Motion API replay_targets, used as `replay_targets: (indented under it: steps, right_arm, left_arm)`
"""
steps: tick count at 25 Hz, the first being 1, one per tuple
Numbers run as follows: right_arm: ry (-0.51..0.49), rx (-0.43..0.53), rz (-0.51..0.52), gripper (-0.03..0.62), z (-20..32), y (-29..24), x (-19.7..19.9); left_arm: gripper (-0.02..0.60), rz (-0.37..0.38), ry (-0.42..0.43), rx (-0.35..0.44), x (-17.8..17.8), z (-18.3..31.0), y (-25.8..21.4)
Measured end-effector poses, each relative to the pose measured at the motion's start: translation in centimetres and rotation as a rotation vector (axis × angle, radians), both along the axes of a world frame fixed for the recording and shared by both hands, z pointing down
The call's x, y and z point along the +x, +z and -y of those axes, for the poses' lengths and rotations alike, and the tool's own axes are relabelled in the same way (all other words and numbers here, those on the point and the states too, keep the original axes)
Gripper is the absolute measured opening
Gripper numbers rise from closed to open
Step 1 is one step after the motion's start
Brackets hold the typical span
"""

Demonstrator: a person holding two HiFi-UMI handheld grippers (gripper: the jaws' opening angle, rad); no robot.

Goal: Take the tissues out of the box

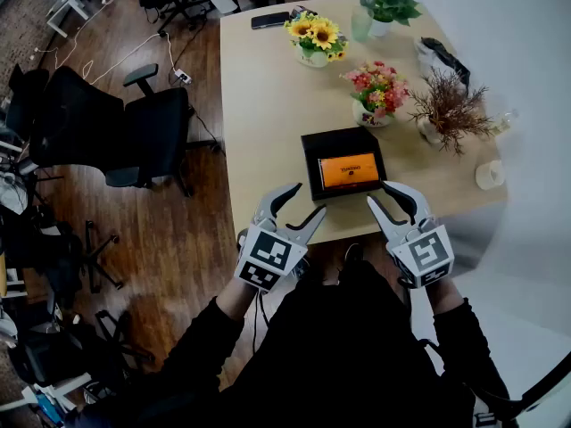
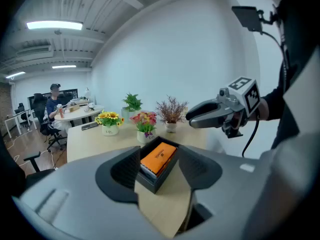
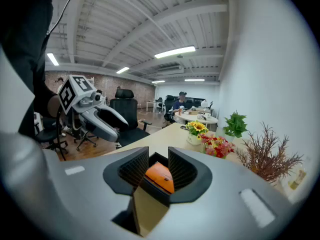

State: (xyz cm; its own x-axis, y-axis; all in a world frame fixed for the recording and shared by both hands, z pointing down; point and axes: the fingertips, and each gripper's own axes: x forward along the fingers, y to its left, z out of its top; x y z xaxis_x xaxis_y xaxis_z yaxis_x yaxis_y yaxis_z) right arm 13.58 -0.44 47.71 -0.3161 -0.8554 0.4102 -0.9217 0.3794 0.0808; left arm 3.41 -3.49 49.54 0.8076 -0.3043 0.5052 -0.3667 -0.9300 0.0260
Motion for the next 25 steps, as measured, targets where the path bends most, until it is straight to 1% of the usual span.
replay_targets:
  steps: [1,4,5,7,9,11,13,15,17,19,21,25]
  right_arm:
    - [-0.017,-0.021,-0.023,0.137,0.6,0.9,0.3]
    - [-0.066,-0.096,-0.069,0.192,2.7,3.7,1.4]
    - [-0.085,-0.13,-0.076,0.226,3.4,4.9,1.7]
    - [-0.136,-0.214,-0.103,0.3,4.9,7.4,2.3]
    - [-0.211,-0.298,-0.159,0.336,5.9,9.8,2.6]
    - [-0.302,-0.37,-0.232,0.341,6.6,12.1,2.8]
    - [-0.381,-0.441,-0.283,0.342,7.2,14.1,2.9]
    - [-0.435,-0.507,-0.305,0.342,7.7,15.5,3.0]
    - [-0.482,-0.565,-0.318,0.342,7.9,16.4,2.9]
    - [-0.517,-0.612,-0.328,0.339,8.0,17.2,2.6]
    - [-0.536,-0.641,-0.341,0.339,8.1,17.9,2.4]
    - [-0.563,-0.679,-0.375,0.333,8.4,18.6,2.1]
  left_arm:
    - [0.237,0.019,0.009,-0.01,0.8,0.5,0.8]
    - [0.274,0.073,0.033,-0.051,3.3,2.0,3.1]
    - [0.282,0.096,0.04,-0.065,4.0,2.5,3.9]
    - [0.311,0.156,0.05,-0.093,5.6,3.6,5.7]
    - [0.338,0.224,0.06,-0.121,7.0,4.4,7.7]
    - [0.348,0.313,0.075,-0.137,8.2,5.1,9.9]
    - [0.348,0.412,0.101,-0.148,8.9,5.8,12.2]
    - [0.348,0.492,0.145,-0.171,9.6,6.1,13.8]
    - [0.348,0.551,0.199,-0.197,10.1,5.8,14.7]
    - [0.345,0.6,0.231,-0.211,10.4,5.6,15.6]
    - [0.344,0.635,0.242,-0.21,10.6,5.7,16.4]
    - [0.338,0.673,0.262,-0.221,10.7,5.8,17.2]
